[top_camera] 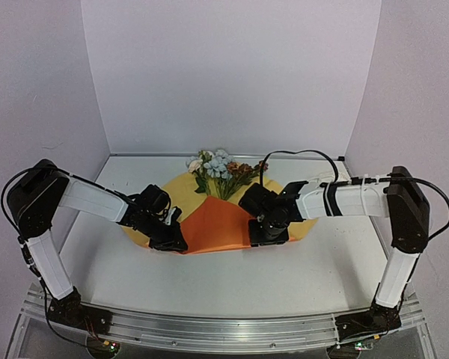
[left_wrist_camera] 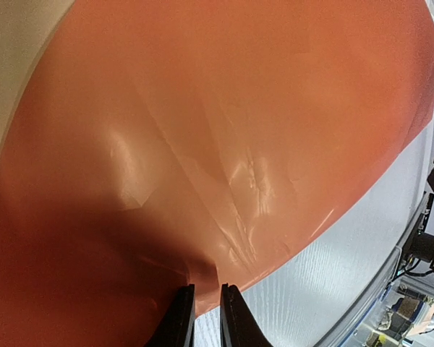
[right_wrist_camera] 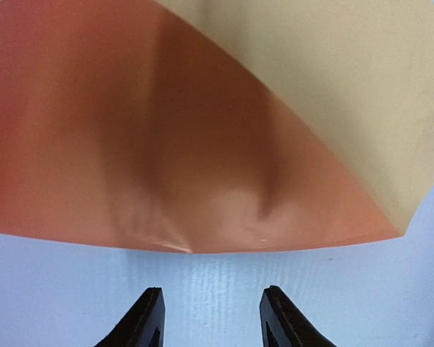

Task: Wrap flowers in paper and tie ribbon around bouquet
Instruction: Press the fold line of the 1/4-folded wrapping paper.

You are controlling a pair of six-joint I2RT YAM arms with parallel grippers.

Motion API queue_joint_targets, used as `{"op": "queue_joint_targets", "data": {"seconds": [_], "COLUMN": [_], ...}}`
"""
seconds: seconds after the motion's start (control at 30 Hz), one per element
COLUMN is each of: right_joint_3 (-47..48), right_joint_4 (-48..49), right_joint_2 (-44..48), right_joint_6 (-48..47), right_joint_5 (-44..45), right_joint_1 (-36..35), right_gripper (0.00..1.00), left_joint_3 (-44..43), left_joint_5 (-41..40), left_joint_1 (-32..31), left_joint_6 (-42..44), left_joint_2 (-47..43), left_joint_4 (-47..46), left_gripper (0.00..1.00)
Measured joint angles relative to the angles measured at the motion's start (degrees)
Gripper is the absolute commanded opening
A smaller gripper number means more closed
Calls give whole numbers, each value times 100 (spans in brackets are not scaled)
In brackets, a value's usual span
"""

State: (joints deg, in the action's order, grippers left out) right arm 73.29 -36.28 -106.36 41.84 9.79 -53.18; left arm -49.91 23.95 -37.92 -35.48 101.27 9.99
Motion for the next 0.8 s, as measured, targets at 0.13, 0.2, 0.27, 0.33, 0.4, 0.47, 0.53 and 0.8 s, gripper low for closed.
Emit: {"op": "queue_joint_targets", "data": {"seconds": [0.13, 0.2, 0.27, 0.33, 0.4, 0.47, 0.53, 0.8], "right_joint_3": [546, 955, 1256, 1404, 1421, 1421, 1421, 1241], "right_joint_4": [30, 96, 236, 429, 615, 794, 947, 1449], "right_joint_2": [-261, -568, -851, -1072, -1214, -1338, -1434, -1568], "right_joint_6": [36, 53, 78, 145, 244, 349, 434, 665], "right_joint_5": [-278, -432, -592, -761, -950, -1125, -1256, -1358], "right_joint_1": [-70, -107, -169, -260, -336, -407, -456, -470], "right_gripper": [36, 33, 30, 28, 27, 27, 26, 24], "left_joint_3": [-24, -24, -24, -24, -24, -24, -24, -24], "left_joint_5": [1, 3, 6, 10, 16, 31, 36, 50], "left_joint_1": [10, 12, 13, 17, 23, 26, 33, 51], "left_joint_6": [90, 116, 132, 159, 191, 239, 260, 271], "left_joint_2": [11, 11, 11, 11, 11, 11, 13, 13], "left_joint_4": [6, 6, 7, 8, 10, 12, 14, 26], "left_gripper": [15, 16, 15, 15, 15, 15, 15, 15]}}
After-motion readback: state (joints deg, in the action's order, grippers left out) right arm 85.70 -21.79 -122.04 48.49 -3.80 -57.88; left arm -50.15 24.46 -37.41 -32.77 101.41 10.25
